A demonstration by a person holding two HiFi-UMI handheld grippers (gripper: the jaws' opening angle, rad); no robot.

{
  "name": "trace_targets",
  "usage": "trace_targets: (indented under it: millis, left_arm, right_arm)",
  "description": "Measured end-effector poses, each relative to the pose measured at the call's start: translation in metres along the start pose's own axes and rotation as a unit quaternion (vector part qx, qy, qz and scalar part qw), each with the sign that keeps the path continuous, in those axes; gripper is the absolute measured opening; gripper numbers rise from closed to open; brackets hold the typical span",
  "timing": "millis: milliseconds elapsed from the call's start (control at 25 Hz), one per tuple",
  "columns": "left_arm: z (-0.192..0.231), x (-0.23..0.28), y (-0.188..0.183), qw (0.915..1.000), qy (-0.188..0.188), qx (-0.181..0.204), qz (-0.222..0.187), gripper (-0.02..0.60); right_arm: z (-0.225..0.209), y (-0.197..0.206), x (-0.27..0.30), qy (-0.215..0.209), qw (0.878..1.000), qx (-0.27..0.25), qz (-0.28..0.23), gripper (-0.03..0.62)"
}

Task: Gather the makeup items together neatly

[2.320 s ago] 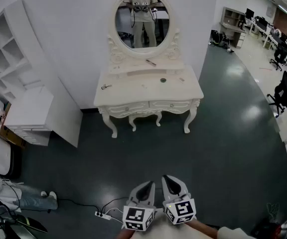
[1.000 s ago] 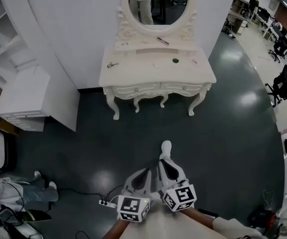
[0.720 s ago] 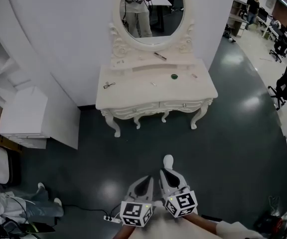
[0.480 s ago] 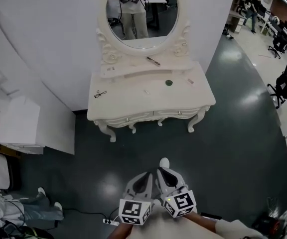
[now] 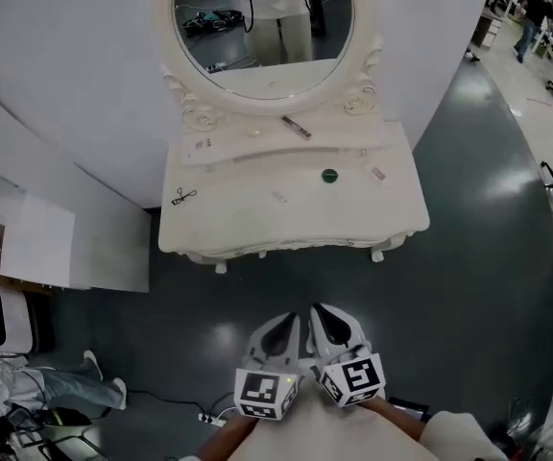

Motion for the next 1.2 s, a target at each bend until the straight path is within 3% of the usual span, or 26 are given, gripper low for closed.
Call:
trace_targets:
  millis: [560,1080,1200]
  left_arm:
    - [0.03,0.076,-0.04,0.9997,0.002,-0.004,0.023,-0.005]
    - [0.14,0.148,-0.075,0.9959,0.056,0.005,0.071,-0.005]
    - [0.163,0.162,-0.081,0.994,0.071,0.029,0.078,-0.005]
  right_arm:
    - [-0.053,-0.03,0.066,0.001,1.0,0.002,0.021,-0.006]
    - [-0.076,-0.069,0.191,0.057,0.998,0.0,0.031,-0.006]
    - [-0.078,-0.076,0.214,0.068,0.997,-0.006,0.033,-0.006]
Point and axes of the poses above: the fingertips, and each gripper's own axes: x forward along the fingers, z to its left, y out of its underside, the point moved 10 cm from there along -x, backward along the fingers, and after that the axes turned 4 degrees about x, right-handed, at the moved point
